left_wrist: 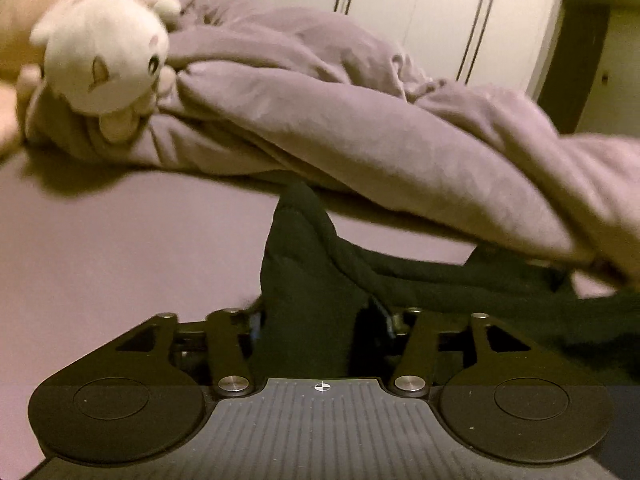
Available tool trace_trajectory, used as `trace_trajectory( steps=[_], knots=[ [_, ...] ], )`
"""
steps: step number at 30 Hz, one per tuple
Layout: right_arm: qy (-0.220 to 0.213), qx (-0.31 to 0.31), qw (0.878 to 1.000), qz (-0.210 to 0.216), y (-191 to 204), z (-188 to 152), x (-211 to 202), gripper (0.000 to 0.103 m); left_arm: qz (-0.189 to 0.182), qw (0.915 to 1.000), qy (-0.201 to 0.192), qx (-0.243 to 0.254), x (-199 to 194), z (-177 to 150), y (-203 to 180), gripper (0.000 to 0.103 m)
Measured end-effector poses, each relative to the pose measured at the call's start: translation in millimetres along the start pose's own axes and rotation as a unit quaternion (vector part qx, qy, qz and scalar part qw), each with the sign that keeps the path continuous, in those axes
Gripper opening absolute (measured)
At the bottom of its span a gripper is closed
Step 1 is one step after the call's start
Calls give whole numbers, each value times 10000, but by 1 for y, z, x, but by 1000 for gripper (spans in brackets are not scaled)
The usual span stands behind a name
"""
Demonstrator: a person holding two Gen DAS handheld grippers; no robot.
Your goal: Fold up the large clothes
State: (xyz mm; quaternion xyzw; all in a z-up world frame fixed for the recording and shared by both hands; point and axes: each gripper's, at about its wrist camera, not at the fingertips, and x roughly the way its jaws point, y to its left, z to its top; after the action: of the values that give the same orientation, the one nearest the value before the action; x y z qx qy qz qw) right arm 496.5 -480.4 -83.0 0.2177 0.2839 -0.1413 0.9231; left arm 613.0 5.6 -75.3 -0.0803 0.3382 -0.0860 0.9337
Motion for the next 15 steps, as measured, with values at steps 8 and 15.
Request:
trace_trajectory(
  steps=[8, 15],
  knots=[
    [93, -82, 9998, 170, 7, 0, 7, 9, 249, 9990, -87, 354, -6, 3, -20, 17],
    [-491, -330, 9973, -440, 21, 14, 3, 8, 768, 9900, -933, 732, -13, 20, -42, 18]
  ],
)
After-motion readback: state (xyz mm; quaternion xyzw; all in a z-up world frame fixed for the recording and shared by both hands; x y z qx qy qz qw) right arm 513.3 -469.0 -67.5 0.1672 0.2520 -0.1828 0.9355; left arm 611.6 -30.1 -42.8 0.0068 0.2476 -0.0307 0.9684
